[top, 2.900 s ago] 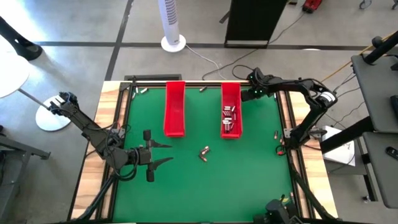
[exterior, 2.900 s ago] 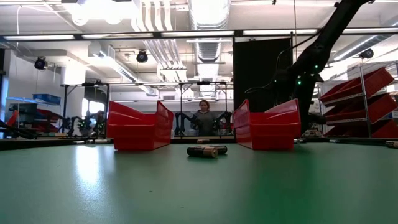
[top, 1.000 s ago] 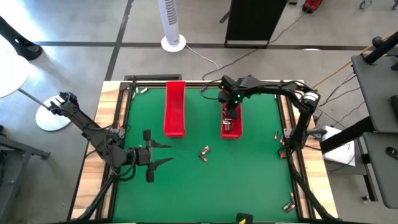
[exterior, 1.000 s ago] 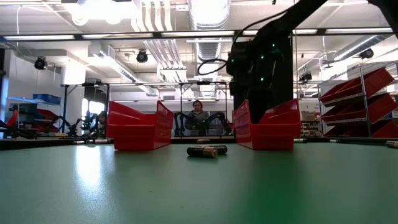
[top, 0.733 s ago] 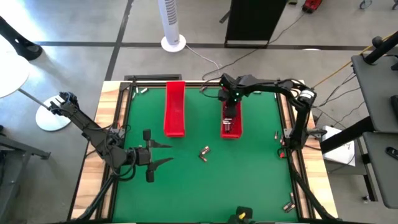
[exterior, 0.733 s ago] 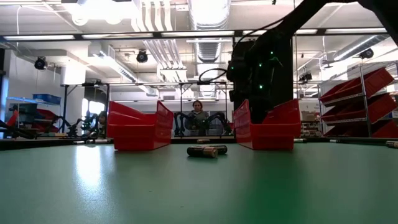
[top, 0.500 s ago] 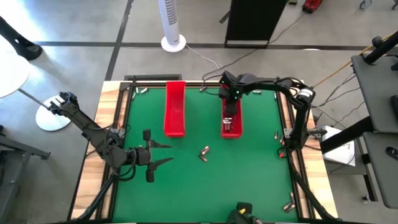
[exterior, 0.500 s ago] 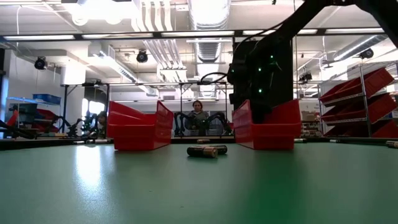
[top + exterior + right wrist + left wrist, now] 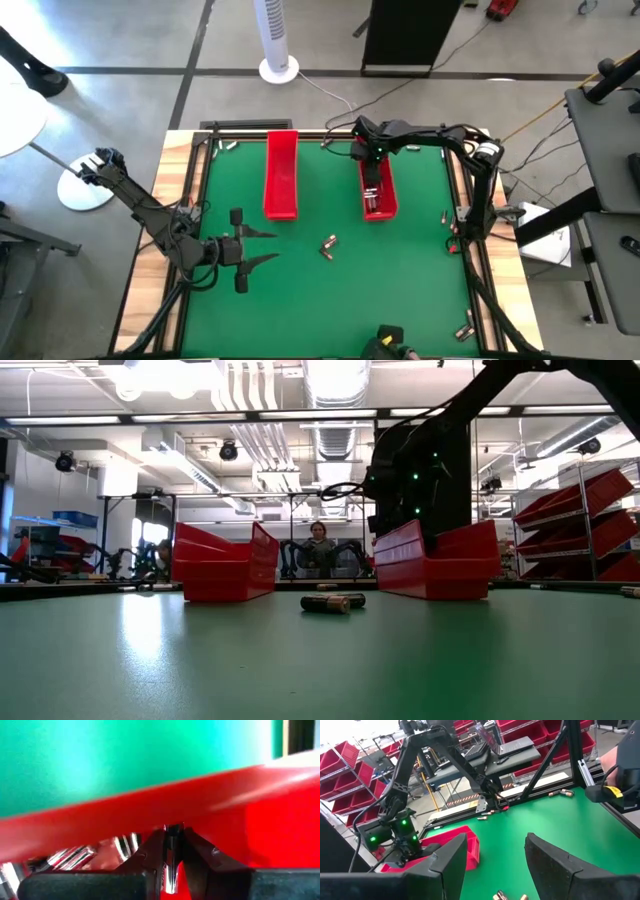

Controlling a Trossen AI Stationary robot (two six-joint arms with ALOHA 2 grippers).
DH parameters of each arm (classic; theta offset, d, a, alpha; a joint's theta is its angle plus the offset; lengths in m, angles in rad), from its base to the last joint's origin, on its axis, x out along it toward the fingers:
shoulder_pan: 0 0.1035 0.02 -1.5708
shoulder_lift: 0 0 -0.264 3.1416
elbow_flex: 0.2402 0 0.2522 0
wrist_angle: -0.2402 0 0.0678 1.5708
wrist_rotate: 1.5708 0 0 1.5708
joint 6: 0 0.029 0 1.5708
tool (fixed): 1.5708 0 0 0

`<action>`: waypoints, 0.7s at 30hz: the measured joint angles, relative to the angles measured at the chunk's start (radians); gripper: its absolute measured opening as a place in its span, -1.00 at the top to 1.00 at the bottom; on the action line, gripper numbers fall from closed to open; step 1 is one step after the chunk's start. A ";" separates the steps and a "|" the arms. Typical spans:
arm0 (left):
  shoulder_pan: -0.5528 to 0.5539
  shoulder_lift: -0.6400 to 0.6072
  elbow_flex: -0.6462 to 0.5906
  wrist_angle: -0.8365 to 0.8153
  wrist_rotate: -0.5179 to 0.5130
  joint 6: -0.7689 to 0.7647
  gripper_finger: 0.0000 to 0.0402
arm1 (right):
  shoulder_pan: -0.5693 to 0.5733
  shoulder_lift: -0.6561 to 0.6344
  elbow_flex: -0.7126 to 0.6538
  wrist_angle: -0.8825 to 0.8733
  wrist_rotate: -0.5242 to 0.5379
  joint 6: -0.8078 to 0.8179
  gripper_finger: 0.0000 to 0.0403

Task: Sort batteries
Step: Put the silver battery into the right red bin

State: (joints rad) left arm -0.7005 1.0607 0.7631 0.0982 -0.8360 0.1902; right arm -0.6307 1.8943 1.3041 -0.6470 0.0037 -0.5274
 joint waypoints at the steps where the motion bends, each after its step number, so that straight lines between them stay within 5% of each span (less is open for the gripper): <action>1: 0.000 0.000 0.000 0.000 0.000 0.000 0.10 | 0.004 0.000 0.000 -0.002 -0.002 0.002 0.77; 21: 0.000 0.000 0.000 -0.001 0.000 0.000 0.10 | 0.030 -0.003 -0.004 -0.062 -0.015 -0.042 0.61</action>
State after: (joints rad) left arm -0.7004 1.0607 0.7631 0.0969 -0.8364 0.1905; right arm -0.6003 1.8917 1.3005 -0.7088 -0.0111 -0.5698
